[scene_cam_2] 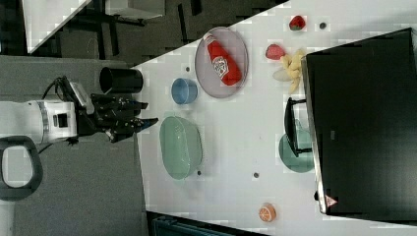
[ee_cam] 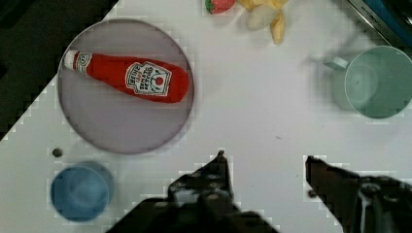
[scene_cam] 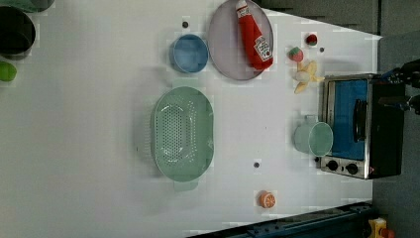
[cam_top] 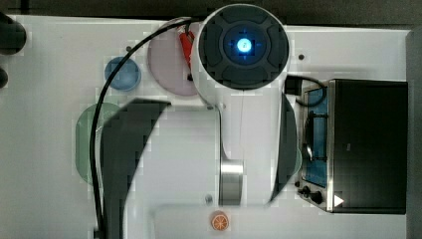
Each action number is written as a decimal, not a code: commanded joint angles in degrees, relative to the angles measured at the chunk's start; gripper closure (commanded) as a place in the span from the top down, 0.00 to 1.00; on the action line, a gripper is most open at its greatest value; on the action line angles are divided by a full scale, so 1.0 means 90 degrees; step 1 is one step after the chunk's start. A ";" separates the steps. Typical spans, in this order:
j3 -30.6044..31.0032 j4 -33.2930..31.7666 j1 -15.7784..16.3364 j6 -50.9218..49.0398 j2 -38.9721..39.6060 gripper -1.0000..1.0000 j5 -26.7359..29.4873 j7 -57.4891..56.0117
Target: Drag strainer left to right.
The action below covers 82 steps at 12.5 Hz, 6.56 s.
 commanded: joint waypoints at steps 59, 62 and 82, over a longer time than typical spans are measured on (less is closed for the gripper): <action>0.1994 -0.3009 -0.0223 0.4962 0.2947 1.00 -0.1874 0.7693; 0.1716 -0.3140 -0.0279 0.4968 0.2852 1.00 -0.1875 0.7443; -0.0461 -0.3367 -0.0378 0.5209 0.2697 1.00 -0.1875 0.5273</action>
